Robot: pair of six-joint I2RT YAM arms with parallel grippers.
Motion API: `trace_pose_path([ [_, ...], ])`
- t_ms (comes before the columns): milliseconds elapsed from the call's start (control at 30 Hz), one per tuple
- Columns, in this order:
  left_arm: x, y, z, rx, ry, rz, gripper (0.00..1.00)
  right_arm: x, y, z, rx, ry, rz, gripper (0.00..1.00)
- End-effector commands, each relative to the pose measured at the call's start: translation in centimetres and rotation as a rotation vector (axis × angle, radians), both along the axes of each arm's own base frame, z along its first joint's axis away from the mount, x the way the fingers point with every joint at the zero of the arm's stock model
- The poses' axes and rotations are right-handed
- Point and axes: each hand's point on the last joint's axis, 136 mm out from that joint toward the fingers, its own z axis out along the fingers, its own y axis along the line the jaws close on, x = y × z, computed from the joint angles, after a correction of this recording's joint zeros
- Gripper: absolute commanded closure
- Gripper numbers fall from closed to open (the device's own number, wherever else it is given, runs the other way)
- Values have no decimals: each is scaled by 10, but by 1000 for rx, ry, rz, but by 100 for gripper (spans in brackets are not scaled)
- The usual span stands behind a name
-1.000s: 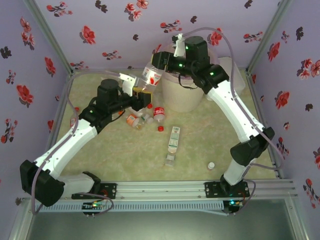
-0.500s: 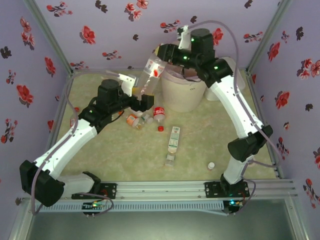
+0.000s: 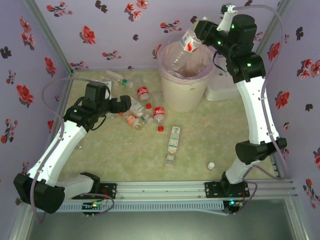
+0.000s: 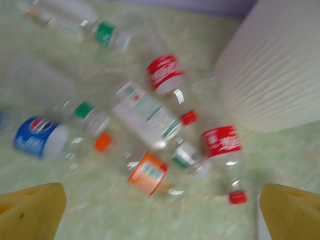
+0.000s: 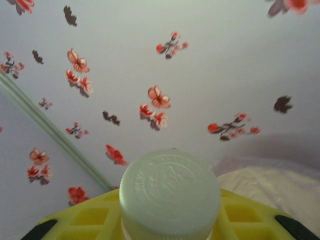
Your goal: Put the plastic bottles in the bin
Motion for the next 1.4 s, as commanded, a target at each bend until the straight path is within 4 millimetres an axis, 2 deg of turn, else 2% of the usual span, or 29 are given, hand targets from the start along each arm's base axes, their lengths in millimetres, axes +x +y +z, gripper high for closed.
trace_pose_path([
  [0, -29, 45, -33, 115, 160, 142, 0, 10, -16, 3, -105, -42, -88, 96],
  [100, -39, 69, -50, 168, 235, 209, 0, 28, -18, -19, -171, -2, -120, 97],
  [300, -53, 109, -69, 238, 292, 352, 0, 60, -15, -73, -262, 107, -137, 98],
  [433, -51, 137, -80, 220, 295, 482, 0, 78, -12, -111, -308, 216, -125, 98],
  [533, -40, 148, -81, 155, 246, 549, 0, 90, -2, -142, -307, 284, -81, 98],
  [633, -37, 160, -80, 157, 236, 591, 0, 100, 5, -175, -307, 362, -57, 98],
  [833, -52, 187, -84, 191, 255, 677, 0, 117, 14, -243, -314, 498, -32, 98],
  [967, -65, 200, -92, 169, 253, 744, 0, 125, 16, -284, -315, 578, -42, 92],
  [1033, -69, 204, -97, 153, 250, 777, 0, 126, 18, -296, -312, 592, -40, 86],
  [1133, -71, 206, -107, 131, 265, 800, 0, 127, 16, -307, -308, 614, -46, 69],
  [1233, -73, 209, -114, 138, 292, 806, 0, 126, 15, -307, -308, 620, -51, 54],
  [1367, -74, 217, -123, 102, 293, 837, 0, 122, 13, -295, -303, 607, -49, 33],
])
